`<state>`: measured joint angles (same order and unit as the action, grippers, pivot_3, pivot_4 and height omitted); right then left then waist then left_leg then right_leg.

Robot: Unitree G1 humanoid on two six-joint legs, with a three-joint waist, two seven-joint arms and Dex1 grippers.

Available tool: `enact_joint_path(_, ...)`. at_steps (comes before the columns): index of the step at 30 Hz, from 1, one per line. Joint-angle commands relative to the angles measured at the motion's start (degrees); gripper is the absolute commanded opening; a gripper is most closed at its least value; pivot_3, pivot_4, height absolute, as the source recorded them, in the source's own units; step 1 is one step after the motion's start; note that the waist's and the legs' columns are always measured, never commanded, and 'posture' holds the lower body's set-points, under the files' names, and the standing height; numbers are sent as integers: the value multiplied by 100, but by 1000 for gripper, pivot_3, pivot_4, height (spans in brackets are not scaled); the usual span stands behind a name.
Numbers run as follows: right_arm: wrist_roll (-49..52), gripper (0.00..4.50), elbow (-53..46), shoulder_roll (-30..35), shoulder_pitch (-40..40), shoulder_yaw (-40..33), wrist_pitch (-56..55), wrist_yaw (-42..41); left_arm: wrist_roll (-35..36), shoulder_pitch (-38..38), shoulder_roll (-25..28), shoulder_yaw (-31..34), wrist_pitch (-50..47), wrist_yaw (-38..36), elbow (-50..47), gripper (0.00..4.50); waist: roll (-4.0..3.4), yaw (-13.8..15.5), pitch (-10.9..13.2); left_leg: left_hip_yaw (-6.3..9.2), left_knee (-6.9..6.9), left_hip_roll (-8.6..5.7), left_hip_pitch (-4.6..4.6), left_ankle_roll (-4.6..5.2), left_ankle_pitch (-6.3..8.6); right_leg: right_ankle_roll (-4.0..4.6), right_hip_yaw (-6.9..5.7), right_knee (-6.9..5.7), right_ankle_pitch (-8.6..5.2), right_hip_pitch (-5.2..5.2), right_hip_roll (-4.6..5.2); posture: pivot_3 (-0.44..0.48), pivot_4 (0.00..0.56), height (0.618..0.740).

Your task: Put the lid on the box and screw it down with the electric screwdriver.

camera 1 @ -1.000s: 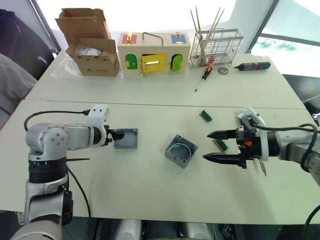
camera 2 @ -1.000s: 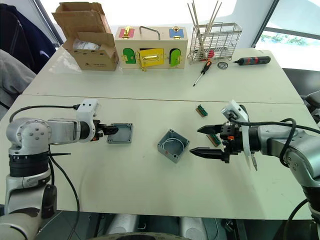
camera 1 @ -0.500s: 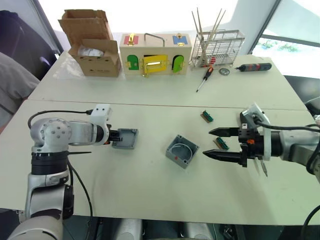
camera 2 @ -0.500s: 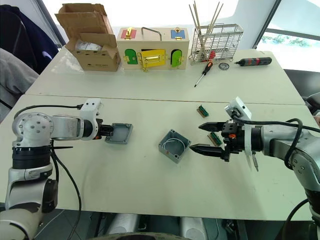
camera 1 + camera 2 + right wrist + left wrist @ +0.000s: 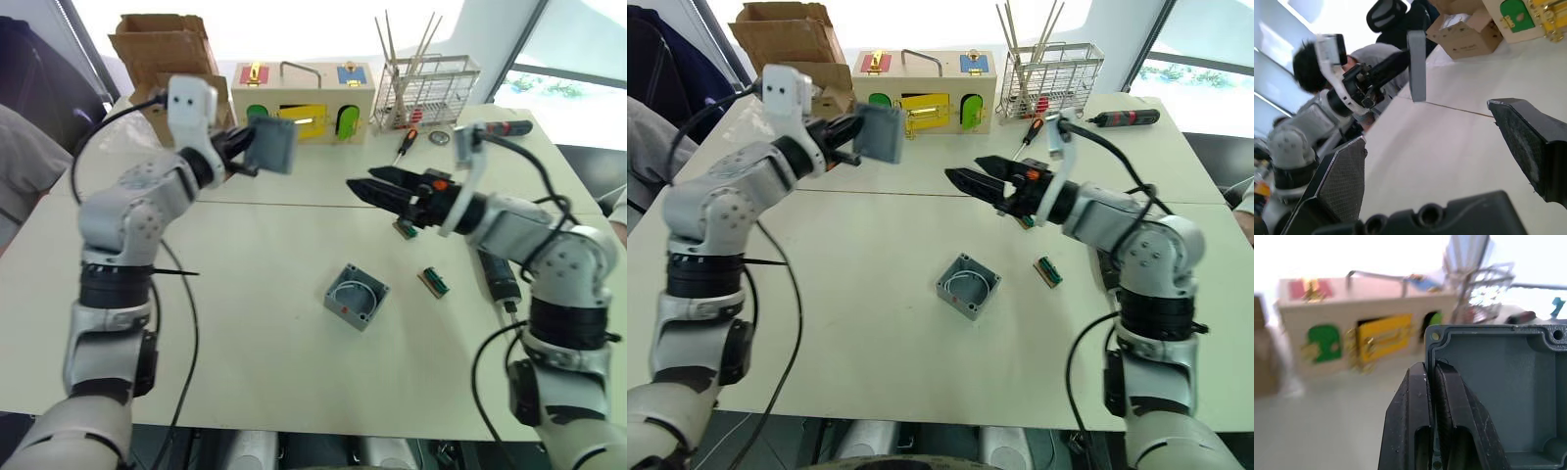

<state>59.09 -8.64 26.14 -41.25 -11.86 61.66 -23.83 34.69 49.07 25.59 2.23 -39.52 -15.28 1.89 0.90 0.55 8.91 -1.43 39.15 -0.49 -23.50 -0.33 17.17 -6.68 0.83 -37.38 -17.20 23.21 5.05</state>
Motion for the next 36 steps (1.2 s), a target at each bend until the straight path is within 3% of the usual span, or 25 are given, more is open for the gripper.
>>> enact_joint_path(1, 114, 4500, 96, -40, -368, -242, -32, 170, -378, 63, -240, -118, 637, -279, -97, 17, 0, 2, 0, 0, 1, 0, 0, 1, 0, -1, 0, -1, 1, 0, 0, 0, 150, 740)
enact_joint_path(10, 187, 4500, 215, -161, -536, -317, -31, 264, -632, -146, -898, -254, 689, -426, -482, 17, 0, -83, 0, 3, 1, 7, 0, 12, 7, -4, 1, -48, 2, 13, -3, 0, 150, 740)
enact_joint_path(18, 85, 4500, 152, -185, -419, -309, -160, 279, -676, -28, -1110, -221, 644, -559, -506, 17, 0, -139, 0, 5, -1, 10, 0, 14, 8, -4, 1, -56, 2, 19, -5, 0, 150, 740)
enact_joint_path(19, 77, 4012, 141, -192, -407, -310, -185, 282, -690, -18, -1117, -215, 646, -571, -488, 0, 0, -138, 0, 4, -1, 10, 0, 14, 8, -4, 1, -56, 2, 20, -5, 0, 150, 740)
enact_joint_path(20, 53, 3827, 122, -191, -391, -305, -223, 280, -700, -12, -1119, -209, 644, -582, -479, 0, 0, -138, 0, 4, -1, 10, 0, 14, 8, -4, 1, -56, 2, 20, -5, 0, 150, 740)
enact_joint_path(25, 42, 2085, 67, -204, -316, -327, -284, 335, -711, 20, -1127, -143, 649, -623, -434, 0, 0, -123, 0, 3, 0, 10, 0, 14, 8, -4, 1, -56, 2, 19, -4, 0, 150, 740)
enact_joint_path(29, 55, 149, -21, -218, -251, -293, -288, 361, -696, 23, -1160, -109, 656, -642, -440, 0, -1, -126, 1, 5, 0, 10, 0, 15, 8, -4, 1, -56, 2, 19, -4, 0, 150, 740)
enact_joint_path(32, 69, 137, -62, -254, -244, -292, -283, 405, -700, -6, -1178, -90, 633, -653, -472, 0, -1, -133, 1, 2, -1, 11, 0, 15, 8, -4, 2, -56, 2, 20, -5, 0, 150, 740)
enact_joint_path(36, 12, 137, -190, -284, -232, -226, -399, 344, -346, -87, -1170, 100, 352, -875, -525, 1596, -1, -135, 1, 2, -1, 11, 0, 15, 8, -4, 2, -56, 2, 21, -5, 0, 150, 740)
